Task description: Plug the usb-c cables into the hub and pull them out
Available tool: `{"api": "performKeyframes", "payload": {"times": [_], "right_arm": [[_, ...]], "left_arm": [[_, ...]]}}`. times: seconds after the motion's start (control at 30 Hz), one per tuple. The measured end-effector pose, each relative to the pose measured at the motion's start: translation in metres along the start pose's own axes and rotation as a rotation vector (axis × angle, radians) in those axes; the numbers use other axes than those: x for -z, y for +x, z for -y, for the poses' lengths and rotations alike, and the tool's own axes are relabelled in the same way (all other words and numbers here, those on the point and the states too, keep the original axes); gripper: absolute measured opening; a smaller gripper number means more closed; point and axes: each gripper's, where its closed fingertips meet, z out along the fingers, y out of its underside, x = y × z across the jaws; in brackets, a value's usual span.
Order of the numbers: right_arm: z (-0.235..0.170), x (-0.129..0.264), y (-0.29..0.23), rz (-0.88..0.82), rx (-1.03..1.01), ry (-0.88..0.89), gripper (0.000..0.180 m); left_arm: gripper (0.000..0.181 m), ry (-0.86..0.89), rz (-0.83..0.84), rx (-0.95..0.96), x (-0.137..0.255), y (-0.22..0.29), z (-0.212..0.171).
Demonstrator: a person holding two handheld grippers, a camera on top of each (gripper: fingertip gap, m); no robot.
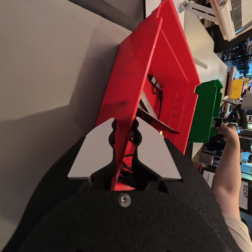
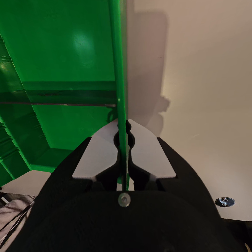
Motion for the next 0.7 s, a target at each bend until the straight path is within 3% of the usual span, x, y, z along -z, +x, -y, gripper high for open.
{"api": "performKeyframes", "payload": {"times": [0.27, 0.4, 0.57, 0.7], "right_arm": [[-0.007, 0.0, -0.004, -0.026, 0.097, -0.099, 0.007], [-0.01, -0.004, -0.01, 0.052, 0.097, -0.115, 0.011], [-0.011, -0.006, -0.015, 0.116, 0.094, -0.097, 0.018], [-0.012, -0.007, -0.014, 0.081, 0.142, -0.133, 0.014]], "left_arm": [[0.022, 0.058, -0.006, 0.029, 0.008, -0.01, 0.006], [0.021, 0.106, 0.045, 0.091, 0.026, -0.025, 0.0], [0.014, 0.061, 0.18, 0.144, 0.053, -0.038, -0.031], [0.01, -0.06, 0.349, 0.061, 0.06, -0.04, -0.051]]}}
